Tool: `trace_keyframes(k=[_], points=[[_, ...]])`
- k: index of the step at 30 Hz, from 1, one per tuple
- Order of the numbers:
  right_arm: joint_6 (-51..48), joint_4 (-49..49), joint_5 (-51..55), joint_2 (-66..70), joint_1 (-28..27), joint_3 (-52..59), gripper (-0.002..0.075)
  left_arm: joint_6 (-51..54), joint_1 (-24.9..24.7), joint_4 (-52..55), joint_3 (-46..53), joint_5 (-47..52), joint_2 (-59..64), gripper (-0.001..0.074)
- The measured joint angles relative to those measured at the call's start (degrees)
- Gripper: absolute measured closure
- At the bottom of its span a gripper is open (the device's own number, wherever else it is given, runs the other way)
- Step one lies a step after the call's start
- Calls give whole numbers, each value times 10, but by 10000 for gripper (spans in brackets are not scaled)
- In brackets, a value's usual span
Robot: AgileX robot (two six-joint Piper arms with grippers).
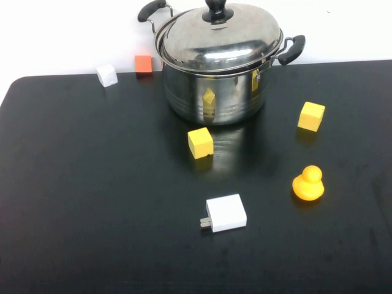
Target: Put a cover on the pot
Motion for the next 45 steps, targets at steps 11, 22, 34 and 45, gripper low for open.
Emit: trace_keyframes(k=[11,22,34,45], points=[[0,0,0,0,0,0,728,7,95,-43,120,-4,-120,736],[0,0,0,0,0,0,728,-6,105,-48,126,39,-121,736],[0,0,0,0,0,0,728,35,105,-20,126,42,-121,736],[0,0,0,0,0,0,728,97,105,-25,126,42,-121,736]])
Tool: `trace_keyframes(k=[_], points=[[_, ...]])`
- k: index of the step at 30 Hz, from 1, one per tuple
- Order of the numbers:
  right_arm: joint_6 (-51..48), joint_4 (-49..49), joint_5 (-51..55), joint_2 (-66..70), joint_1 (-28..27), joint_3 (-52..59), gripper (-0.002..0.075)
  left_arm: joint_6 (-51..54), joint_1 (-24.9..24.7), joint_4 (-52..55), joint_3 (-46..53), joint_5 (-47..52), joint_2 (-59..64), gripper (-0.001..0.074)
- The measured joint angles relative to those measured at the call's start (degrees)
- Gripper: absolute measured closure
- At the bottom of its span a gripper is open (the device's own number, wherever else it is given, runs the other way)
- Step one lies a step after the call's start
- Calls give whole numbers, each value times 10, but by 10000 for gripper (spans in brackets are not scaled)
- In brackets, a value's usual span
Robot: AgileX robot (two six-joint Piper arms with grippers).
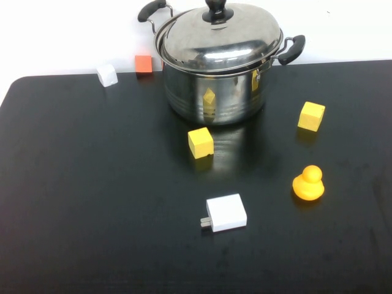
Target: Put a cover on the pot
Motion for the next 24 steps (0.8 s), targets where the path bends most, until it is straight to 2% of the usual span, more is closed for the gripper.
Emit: trace_keyframes(k=[24], points=[[0,0,0,0,0,0,728,1,-13,-1,0,1,-1,736]])
